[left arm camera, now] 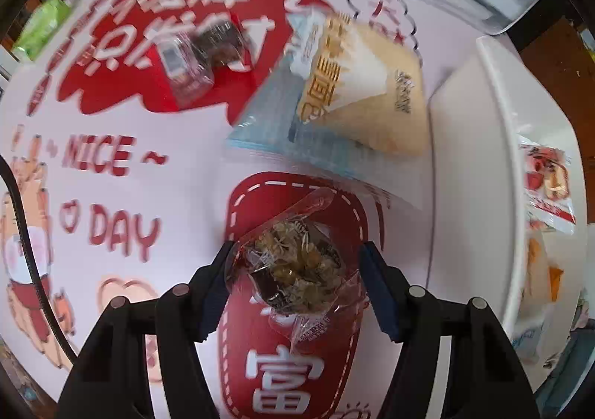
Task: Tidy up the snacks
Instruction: 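Grasp the brown foil packet with the right gripper while the left grasps the clear dried-fruit bag, then carry both snacks into the tray and open both grippers, then withdraw both tools from the tray toward the last snacks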
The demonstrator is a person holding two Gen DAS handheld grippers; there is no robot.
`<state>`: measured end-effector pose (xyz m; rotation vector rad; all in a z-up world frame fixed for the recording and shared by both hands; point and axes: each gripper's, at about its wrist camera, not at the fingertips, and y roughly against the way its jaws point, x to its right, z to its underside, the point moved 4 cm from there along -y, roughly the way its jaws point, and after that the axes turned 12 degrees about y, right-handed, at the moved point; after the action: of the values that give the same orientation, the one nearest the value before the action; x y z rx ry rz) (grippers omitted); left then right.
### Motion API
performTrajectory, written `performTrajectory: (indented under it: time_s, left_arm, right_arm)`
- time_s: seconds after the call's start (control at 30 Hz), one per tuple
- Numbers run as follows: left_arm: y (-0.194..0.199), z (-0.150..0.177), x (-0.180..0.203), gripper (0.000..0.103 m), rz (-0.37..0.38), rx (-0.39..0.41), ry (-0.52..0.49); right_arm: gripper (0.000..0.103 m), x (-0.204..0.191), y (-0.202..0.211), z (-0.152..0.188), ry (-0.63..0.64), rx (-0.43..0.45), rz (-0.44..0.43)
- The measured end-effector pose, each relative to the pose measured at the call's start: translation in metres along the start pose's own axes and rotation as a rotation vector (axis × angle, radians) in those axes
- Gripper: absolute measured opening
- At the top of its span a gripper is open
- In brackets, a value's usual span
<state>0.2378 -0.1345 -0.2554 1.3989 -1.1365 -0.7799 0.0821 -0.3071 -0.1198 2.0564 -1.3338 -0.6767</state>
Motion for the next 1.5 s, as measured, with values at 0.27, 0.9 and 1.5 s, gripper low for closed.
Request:
performTrajectory:
  time_s: [0.27,0.9,1.5]
  left_arm:
    - [0.096,0.034,0.023,0.064,0.029,0.173,-0.122]
    - [0.163,0.1,0.136,0.065,0.145,0.254,-0.403]
    - [0.167,0.106,0.139,0.098,0.125,0.277,-0.415]
  right_arm:
    - [0.038,0.027,0.018,-0.011,-0.004,0.036,0.014]
    - [0.039,0.109,0.038,-0.021,-0.081,0.05,0.189]
    - [0.064,0.119,0.017,-0.002,-0.118,-0.061,0.204]
